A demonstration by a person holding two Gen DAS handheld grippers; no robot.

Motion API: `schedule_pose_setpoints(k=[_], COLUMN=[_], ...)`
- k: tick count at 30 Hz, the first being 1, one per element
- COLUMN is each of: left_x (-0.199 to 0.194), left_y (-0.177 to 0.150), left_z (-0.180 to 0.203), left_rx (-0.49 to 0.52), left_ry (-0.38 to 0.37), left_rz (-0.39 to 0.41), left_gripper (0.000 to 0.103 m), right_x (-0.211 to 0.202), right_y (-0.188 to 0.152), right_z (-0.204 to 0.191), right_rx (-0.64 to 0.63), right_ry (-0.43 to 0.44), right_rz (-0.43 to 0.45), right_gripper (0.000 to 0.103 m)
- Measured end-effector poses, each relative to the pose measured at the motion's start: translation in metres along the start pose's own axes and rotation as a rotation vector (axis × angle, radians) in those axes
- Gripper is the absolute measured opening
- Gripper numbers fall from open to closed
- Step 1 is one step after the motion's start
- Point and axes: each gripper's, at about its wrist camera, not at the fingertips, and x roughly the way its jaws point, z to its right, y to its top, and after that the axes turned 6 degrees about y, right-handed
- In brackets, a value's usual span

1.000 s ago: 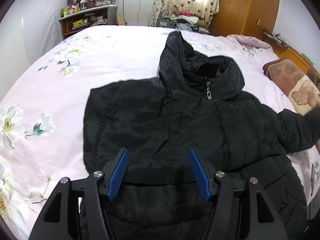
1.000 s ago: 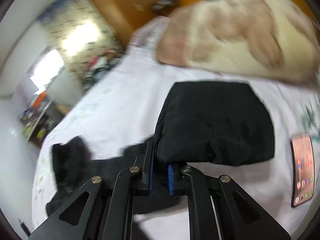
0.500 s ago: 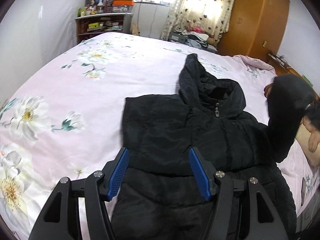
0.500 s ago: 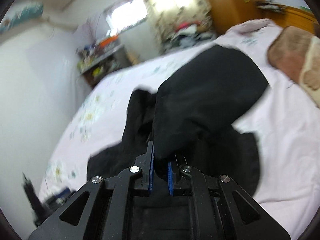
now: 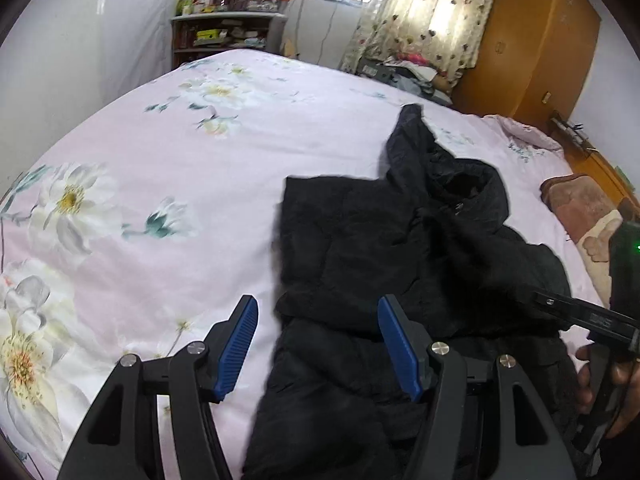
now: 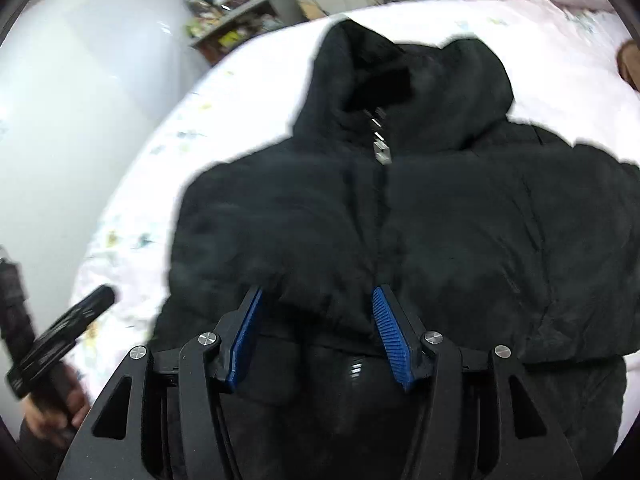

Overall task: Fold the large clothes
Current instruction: 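Fold the sleeve across the jacket body with the right tool and release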

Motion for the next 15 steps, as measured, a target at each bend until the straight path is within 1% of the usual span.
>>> schedule_pose_setpoints(k=[2,3,5,7,8,9,10,11,12,13,14,15], left_x=[-0.004,-0.005,-0.002,0.004,0.009,0.015,0.023,0.030,0.039,0.050,0.067,0.085], left_y=[0.007,0.010,0.017,0.022,0.023,0.023,0.023,0.023,0.021,0.017,0.012,0.007], left_z=[0.014,0.022,0.040,0.066,0.081,0.097,0.113,0.124,0.137,0.148,0.155,0.158], left_rx=[0.021,0.031,0.050,0.081,0.104,0.132,0.161,0.186,0.221,0.259,0.286,0.292], left_ry=[-0.027,-0.040,-0.078,-0.123,-0.148,-0.169,-0.185,-0.197,-0.198,-0.176,-0.143,-0.122], left_rz=[0.023,0.031,0.038,0.039,0.044,0.048,0.046,0.042,0.047,0.046,0.015,-0.035], left_gripper=[0.065,0.065,0.065,0.065,0.065,0.065,0.064,0.062,0.057,0.045,0.032,0.029], right_x=[-0.024,-0.035,-0.053,-0.075,-0.083,-0.092,-0.097,-0.103,-0.106,-0.107,-0.106,-0.101], right_y=[0.000,-0.001,-0.003,-0.007,-0.009,-0.011,-0.012,-0.014,-0.015,-0.015,-0.016,-0.016], right_z=[-0.006,-0.008,-0.002,0.025,0.039,0.062,0.075,0.093,0.105,0.122,0.136,0.142], right_rx=[-0.041,-0.058,-0.074,-0.053,-0.035,0.006,0.029,0.056,0.074,0.106,0.132,0.134], right_ry=[0.070,0.085,0.065,-0.023,-0.060,-0.139,-0.194,-0.255,-0.287,-0.319,-0.334,-0.337], right_rz=[0.040,0.062,0.106,0.167,0.184,0.198,0.205,0.211,0.211,0.205,0.198,0.190], right_gripper=[0.056,0.056,0.056,0.056,0.056,0.056,0.049,0.040,0.028,0.027,0.027,0.026])
